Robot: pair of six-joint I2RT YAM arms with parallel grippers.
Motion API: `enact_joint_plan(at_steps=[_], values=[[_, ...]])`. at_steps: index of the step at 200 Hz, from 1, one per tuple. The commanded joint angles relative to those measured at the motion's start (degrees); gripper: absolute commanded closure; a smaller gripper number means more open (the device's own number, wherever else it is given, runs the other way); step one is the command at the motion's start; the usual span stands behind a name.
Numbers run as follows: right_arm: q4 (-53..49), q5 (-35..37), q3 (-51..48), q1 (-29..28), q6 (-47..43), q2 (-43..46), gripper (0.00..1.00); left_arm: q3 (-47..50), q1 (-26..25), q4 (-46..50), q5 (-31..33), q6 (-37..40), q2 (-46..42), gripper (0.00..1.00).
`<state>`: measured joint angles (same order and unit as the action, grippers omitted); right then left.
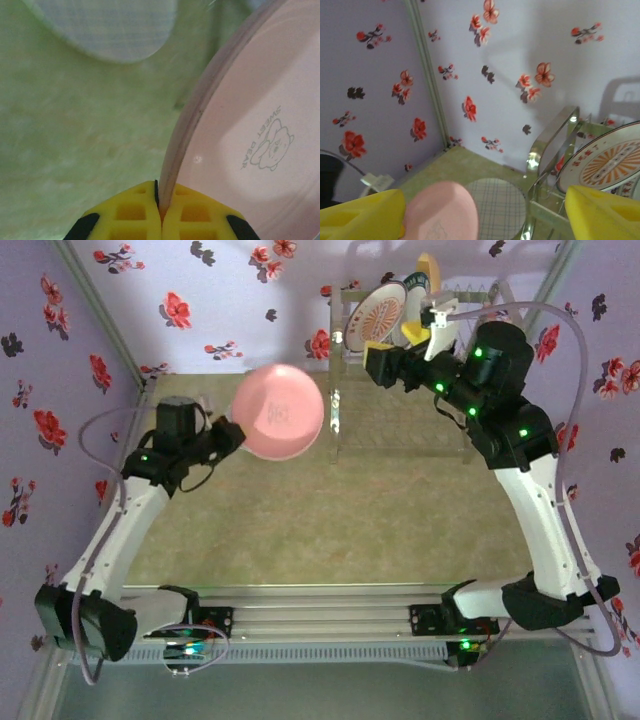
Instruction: Unload the plates from the dish rack
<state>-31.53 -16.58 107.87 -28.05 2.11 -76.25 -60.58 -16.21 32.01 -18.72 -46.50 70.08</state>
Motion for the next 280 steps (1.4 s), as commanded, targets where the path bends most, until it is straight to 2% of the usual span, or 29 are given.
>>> enact_joint_plan(at_steps=[1, 22, 75, 127, 184, 224, 245, 262, 280], values=[[-2.0, -2.3, 0.4, -1.8, -3.8, 0.2, 0.15, 3.8, 0.3, 1.0, -2.3, 2.0, 2.4, 1.0], [-5.4, -1.2, 1.0, -4.1, -7.4, -0.5, 0.15, 7.1, 0.2, -0.3, -2.4, 2.5, 5.0, 1.0], [-11.3, 7.7, 1.1, -10.4, -14.6, -1.7, 0.15, 11.6, -0.7, -6.1, -2.0, 2.7, 12.6, 1.0], [-11.4, 9.4, 0.5, -11.6, -15.1, -1.8, 0.15, 11.5, -2.3, -9.1, -1.1, 4.0, 17.9, 1.0], [-11.5, 10.4, 0.6, -12.4, -15.4, -2.1, 0.14, 8.5, -5.5, -6.6, 3.0, 6.2, 22.2, 1.0], [-11.7, 10.5, 0.2, -12.5, -15.5, -1.9, 0.14, 7.5, -6.5, -6.0, 4.0, 6.4, 23.0, 0.88], [-10.9, 12.2, -0.1, -12.6, -15.9, -1.5, 0.13, 6.1, -7.1, -4.2, 4.9, 7.1, 23.0, 0.74], [-8.9, 16.2, -0.6, -12.6, -16.3, -0.8, 0.13, 5.2, -7.5, -3.4, 5.4, 7.5, 22.7, 0.6], [-5.9, 23.6, -1.3, -12.6, -16.6, 0.1, 0.13, 4.1, -8.0, -2.3, 6.0, 7.7, 22.2, 0.51]])
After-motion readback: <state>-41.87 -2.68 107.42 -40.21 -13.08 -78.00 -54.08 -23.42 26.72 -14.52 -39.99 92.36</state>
